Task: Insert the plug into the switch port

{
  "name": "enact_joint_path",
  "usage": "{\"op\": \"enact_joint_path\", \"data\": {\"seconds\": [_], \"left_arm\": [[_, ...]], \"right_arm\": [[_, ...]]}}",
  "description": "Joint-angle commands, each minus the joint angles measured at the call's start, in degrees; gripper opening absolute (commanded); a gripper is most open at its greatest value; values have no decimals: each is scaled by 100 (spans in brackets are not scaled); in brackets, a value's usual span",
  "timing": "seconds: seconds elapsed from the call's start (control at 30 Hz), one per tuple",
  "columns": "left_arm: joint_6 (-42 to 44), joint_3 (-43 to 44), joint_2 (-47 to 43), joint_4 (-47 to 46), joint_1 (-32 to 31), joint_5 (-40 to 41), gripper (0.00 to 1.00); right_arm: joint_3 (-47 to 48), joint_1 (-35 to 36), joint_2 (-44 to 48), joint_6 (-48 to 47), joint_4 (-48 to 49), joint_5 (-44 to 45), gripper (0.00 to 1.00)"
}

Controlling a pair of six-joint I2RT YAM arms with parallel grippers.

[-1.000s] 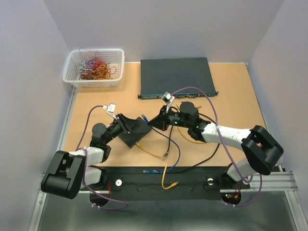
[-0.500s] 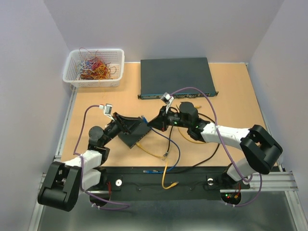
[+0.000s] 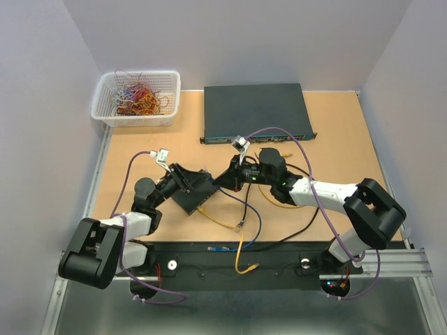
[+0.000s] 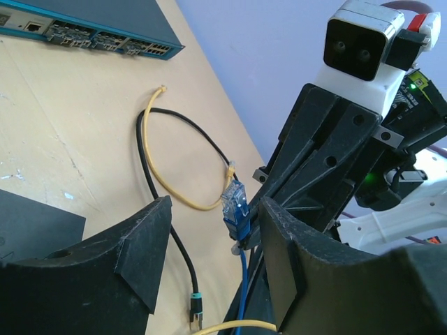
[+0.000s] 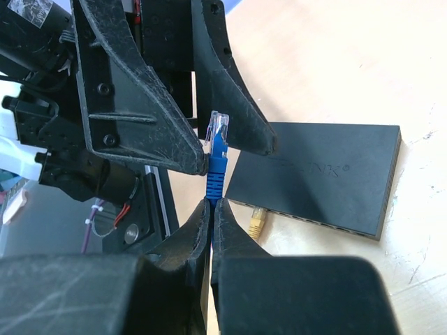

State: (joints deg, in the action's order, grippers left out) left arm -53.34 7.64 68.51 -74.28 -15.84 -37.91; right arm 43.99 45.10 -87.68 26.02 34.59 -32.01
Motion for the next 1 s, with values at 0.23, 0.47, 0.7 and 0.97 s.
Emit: {"op": "enact_joint_path", "data": {"seconds": [0.23, 0.47, 0.7, 0.97], "left_arm": [[-54, 176, -181, -2363, -51, -58, 51], [-238, 229, -57, -2644, -51, -146, 47], [-300, 273, -75, -2671, -51, -208, 41], [-133, 168, -110, -2363, -51, -349, 18]], "right_arm": [[136, 16, -21, 131, 478, -270, 0], [145, 16, -100, 140, 487, -332, 0], [163, 16, -206, 175, 496, -420, 0], [198, 16, -109, 149, 470, -139, 0]]}}
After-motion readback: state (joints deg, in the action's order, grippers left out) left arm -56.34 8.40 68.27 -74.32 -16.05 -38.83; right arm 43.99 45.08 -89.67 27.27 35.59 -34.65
